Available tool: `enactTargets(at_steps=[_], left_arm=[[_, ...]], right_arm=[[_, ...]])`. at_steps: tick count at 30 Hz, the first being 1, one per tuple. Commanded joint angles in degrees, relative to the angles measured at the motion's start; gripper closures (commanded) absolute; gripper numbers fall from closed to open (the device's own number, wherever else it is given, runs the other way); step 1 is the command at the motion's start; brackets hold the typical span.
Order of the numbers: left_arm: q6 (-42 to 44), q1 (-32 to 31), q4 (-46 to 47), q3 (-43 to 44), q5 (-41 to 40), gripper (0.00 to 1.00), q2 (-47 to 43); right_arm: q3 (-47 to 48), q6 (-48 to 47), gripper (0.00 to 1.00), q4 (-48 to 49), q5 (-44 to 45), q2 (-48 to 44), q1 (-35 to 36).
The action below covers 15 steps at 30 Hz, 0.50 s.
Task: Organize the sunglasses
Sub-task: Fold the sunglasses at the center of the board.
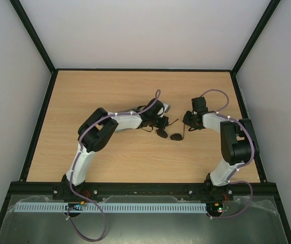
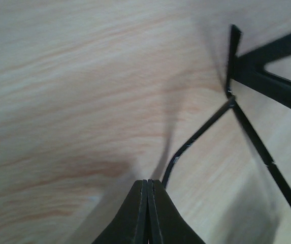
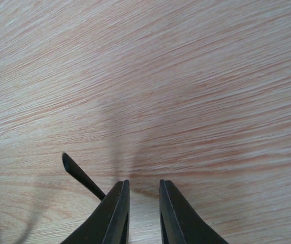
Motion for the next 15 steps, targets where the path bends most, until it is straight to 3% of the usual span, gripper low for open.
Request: enactTargets(at_steps=[1, 12, 15], left_arm=[[2.7, -0.9, 1.6, 0.4, 8.3, 0.98, 0.5], [5.4, -1.8, 2.8, 0.1, 19.6, 0.98, 0.5], [5.1, -1.4, 2.9, -1.4, 17.0, 0.98, -1.8]], right_arm=[[-0.3, 0.5, 0.82, -3.1, -1.9, 2.5, -0.3], [-0.4, 0.6, 0.82, -2.6, -2.9, 2.7, -0.3], [-0.4, 0.7, 0.82, -2.7, -2.8, 2.5, -0.2]])
